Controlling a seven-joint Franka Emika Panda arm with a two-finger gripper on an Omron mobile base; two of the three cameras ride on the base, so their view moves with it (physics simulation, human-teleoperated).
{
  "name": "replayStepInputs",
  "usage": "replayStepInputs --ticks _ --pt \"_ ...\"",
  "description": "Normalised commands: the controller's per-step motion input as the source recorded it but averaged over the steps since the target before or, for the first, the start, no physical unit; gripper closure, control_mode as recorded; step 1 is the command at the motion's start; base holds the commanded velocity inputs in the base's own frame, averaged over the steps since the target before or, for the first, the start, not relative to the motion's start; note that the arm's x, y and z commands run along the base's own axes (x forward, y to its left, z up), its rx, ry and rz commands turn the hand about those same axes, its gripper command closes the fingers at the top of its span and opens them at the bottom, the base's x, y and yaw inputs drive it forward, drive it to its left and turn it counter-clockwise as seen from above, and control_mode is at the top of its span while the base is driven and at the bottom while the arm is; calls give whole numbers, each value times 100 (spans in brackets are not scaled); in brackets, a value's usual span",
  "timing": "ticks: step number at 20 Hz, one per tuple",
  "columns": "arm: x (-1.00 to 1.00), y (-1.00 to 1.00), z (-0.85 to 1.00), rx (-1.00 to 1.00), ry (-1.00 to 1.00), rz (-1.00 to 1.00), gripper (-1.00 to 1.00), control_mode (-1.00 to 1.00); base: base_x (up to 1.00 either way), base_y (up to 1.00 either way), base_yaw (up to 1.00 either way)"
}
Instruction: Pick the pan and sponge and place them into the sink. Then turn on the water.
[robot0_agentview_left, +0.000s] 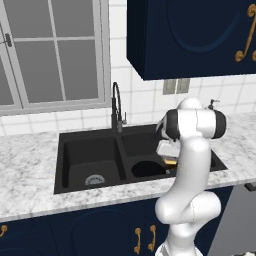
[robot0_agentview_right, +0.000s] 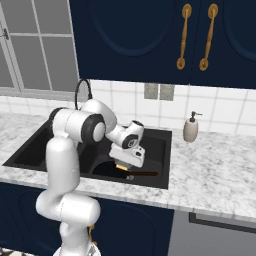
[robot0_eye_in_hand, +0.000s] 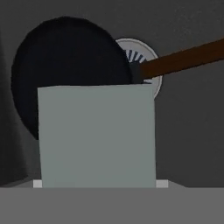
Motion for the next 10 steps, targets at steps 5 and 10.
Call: replayStepInputs --ticks 5,10 --pt "27 0 -38 -15 -28 6 100 -100 0 0 0" --pt "29 0 -29 -15 -24 3 100 -100 0 0 0"
